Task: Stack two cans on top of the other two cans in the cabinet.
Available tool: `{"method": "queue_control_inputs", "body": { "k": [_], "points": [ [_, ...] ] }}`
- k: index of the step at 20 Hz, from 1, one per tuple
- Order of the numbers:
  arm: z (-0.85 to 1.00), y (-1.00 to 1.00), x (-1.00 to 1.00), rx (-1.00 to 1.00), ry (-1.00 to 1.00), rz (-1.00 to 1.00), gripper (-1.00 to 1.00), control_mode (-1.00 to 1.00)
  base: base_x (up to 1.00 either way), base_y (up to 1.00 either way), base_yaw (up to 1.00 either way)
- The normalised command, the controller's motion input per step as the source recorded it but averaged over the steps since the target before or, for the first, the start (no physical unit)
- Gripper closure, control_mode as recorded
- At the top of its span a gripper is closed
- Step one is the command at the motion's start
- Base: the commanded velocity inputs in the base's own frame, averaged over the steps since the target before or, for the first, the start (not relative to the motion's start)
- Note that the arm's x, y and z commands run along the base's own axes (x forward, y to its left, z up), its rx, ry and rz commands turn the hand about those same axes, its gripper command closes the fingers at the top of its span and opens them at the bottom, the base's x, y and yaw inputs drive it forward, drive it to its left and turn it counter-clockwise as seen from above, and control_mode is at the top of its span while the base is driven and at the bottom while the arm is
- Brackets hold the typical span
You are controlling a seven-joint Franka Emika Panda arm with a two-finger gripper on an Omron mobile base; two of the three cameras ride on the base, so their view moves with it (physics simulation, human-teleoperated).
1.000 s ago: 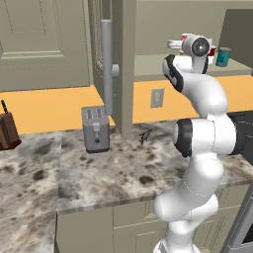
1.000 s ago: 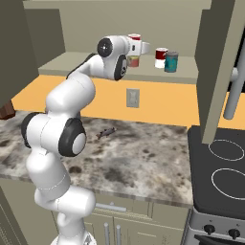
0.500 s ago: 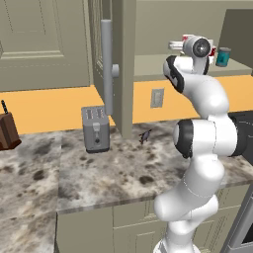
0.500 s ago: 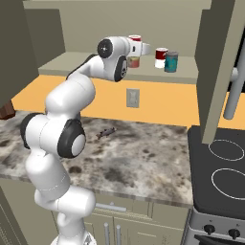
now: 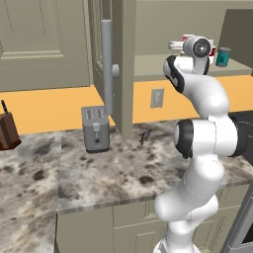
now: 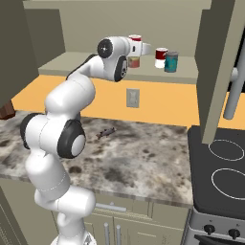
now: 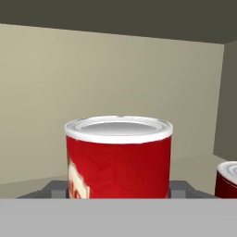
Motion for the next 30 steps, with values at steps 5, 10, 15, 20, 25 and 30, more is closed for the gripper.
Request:
{"method": "queue_control_inputs", "body": {
  "k": [5,10,15,20,25,30],
  "points": [
    [-0.01,0.02,0.00,0.00,0.00,-0.04,-1.00,-1.00,0.00,0.00,0.00],
    [0.00,0.09,0.00,0.00,0.00,-0.05,-1.00,-1.00,0.00,0.00,0.00],
    [0.00,0.15,0.00,0.00,0.00,-0.03,-1.00,-1.00,0.00,0.00,0.00],
    [0.00,0.14,-0.03,0.00,0.00,-0.05,-1.00,-1.00,0.00,0.00,0.00],
    [0.00,0.00,-0.07,0.00,0.00,-0.10,-1.00,-1.00,0.00,0.00,0.00],
    [0.00,0.04,-0.14,0.04,0.01,-0.12,-1.00,-1.00,0.00,0.00,0.00]
  ]
}}
